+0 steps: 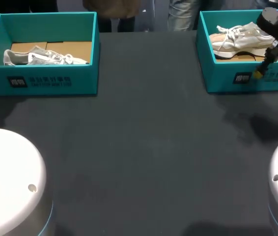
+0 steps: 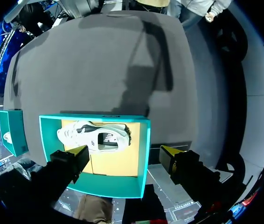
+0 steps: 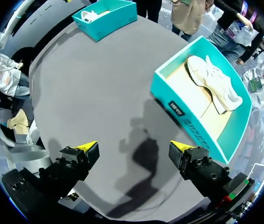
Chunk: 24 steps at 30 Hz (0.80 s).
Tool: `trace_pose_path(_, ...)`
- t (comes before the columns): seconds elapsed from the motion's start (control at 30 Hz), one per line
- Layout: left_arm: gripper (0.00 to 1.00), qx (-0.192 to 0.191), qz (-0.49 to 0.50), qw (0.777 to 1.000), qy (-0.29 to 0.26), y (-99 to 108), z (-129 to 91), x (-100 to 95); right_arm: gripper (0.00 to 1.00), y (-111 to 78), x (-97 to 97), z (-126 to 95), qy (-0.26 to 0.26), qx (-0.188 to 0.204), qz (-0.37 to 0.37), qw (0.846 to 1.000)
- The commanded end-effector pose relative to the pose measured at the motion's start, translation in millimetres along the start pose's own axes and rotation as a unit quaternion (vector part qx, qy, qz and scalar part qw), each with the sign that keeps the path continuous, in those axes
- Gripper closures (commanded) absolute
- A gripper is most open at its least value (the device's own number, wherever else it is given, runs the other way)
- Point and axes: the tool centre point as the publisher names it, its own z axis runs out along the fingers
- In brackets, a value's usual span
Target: Take the shoe out of the shoebox, open the shoe tongue, remove and reinsert the insole, then place the shoe into the shoebox
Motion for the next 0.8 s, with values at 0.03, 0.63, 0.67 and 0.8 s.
trace_pose_path(0.03,0.00,0.001,0.001,1.000,0.001,0.5,-0.5,0.1,0.00,9.8,-42.5,1.9,0.005,0.042,0.027,0.999)
trace_pose_path(0.63,0.00,0.001,0.001,1.000,0.001,0.5,-0.5,0.1,0.00,23.3,-87.7,-3.0,-0.018,0.046,0.099,0.994)
trace_pose_path(0.67,0.00,0.001,0.001,1.000,0.001,0.5,-0.5,0.1,0.00,26.4,-95.1,-4.4,-0.029,0.046,0.117,0.992)
trace_pose_path(0.8,0.00,0.001,0.001,1.000,0.001,0.5,-0.5,0.1,0.00,35.1,-129.7,-10.9,-0.048,0.056,0.199,0.977)
